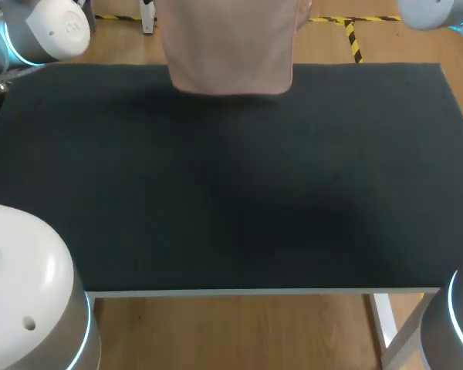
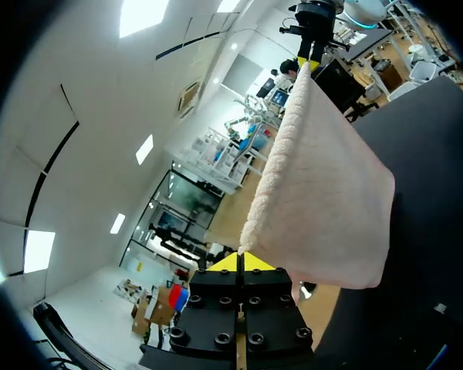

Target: Fold the towel

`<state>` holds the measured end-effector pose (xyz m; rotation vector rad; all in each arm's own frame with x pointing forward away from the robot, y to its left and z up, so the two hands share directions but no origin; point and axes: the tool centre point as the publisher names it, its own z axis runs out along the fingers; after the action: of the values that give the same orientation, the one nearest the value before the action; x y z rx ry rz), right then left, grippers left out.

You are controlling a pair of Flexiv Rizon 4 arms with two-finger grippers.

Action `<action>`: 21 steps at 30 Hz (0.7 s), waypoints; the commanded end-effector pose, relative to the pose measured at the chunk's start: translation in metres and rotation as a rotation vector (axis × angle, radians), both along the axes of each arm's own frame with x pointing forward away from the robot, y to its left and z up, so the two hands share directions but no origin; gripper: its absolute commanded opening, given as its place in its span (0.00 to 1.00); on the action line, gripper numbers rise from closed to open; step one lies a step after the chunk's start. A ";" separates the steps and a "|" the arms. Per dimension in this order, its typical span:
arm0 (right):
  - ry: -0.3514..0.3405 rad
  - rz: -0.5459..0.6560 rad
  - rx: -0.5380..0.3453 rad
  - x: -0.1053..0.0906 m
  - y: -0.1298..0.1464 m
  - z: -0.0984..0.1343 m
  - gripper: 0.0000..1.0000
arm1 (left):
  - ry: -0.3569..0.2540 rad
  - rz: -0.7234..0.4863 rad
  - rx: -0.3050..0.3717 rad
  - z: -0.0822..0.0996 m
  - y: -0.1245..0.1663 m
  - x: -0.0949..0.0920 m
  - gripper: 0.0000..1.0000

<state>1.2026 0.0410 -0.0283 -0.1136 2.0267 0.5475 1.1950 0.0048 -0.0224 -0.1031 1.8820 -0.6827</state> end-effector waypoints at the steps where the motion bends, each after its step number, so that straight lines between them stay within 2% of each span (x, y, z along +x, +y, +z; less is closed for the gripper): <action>1: 0.009 0.013 -0.009 -0.004 -0.002 -0.004 0.00 | 0.009 0.001 0.008 0.003 0.004 -0.010 0.00; 3: 0.036 0.024 -0.014 -0.010 0.000 -0.014 0.00 | 0.030 0.002 0.009 -0.005 0.004 -0.018 0.00; 8: 0.137 0.047 -0.027 -0.036 0.003 -0.055 0.00 | 0.125 0.004 0.003 -0.041 0.005 -0.049 0.00; 14: 0.235 0.079 -0.027 -0.079 0.005 -0.091 0.00 | 0.222 0.006 -0.026 -0.077 0.001 -0.100 0.00; 21: 0.317 0.102 -0.021 -0.128 0.003 -0.117 0.00 | 0.330 0.009 -0.059 -0.104 -0.003 -0.159 0.00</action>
<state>1.1023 0.0535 -0.1460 -0.1494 2.3492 0.6376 1.0760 -0.0088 -0.1370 -0.2569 2.1677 -0.7630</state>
